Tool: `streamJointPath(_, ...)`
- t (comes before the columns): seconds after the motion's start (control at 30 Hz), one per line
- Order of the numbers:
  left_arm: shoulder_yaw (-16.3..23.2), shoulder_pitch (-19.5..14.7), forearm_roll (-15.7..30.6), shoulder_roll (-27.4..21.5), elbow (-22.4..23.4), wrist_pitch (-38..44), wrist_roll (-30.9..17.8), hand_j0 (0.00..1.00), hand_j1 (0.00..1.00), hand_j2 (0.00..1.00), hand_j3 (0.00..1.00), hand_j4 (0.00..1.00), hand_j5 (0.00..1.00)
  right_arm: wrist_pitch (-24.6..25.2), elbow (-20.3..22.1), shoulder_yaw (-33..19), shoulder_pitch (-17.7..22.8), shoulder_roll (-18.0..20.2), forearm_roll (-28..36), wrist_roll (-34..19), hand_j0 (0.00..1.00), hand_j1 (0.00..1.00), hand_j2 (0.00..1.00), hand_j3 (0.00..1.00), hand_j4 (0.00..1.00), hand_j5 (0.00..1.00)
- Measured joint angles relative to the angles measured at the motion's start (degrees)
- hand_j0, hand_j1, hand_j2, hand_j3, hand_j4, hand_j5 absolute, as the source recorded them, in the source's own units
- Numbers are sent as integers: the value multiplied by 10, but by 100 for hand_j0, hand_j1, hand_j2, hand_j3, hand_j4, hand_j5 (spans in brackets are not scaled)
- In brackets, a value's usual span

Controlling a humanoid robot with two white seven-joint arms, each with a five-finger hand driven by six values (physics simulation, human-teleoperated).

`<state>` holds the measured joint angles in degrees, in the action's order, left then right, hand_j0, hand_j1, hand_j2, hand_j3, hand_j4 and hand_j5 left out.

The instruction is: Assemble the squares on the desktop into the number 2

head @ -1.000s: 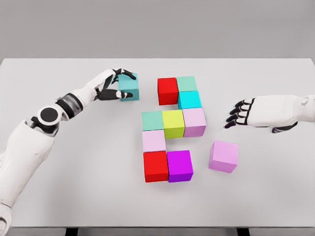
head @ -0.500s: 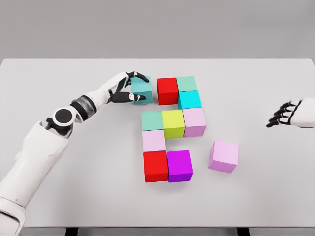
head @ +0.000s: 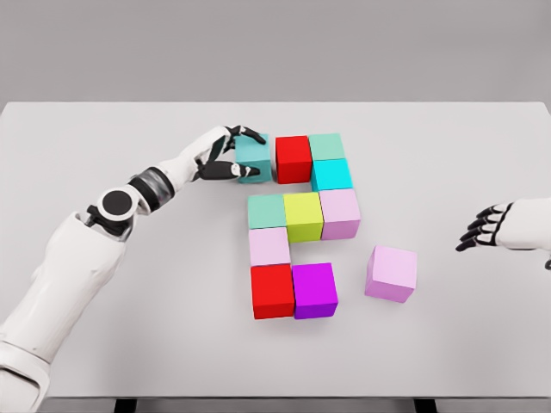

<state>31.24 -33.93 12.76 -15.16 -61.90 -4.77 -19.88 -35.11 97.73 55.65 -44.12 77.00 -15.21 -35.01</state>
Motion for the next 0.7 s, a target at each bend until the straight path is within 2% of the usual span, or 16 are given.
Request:
streamJointPath(0.5, 0, -11, -1, 7, 22, -2, 0, 56, 56, 56, 56, 56, 56, 0, 1, 9, -3, -6, -1, 0, 100, 100, 100, 100, 100, 100)
streamJointPath(0.7, 1, -11, -2, 10, 29, -4, 0, 56, 56, 56, 56, 56, 56, 0, 15, 35, -6, -29, -8, 0, 100, 100, 100, 100, 100, 100)
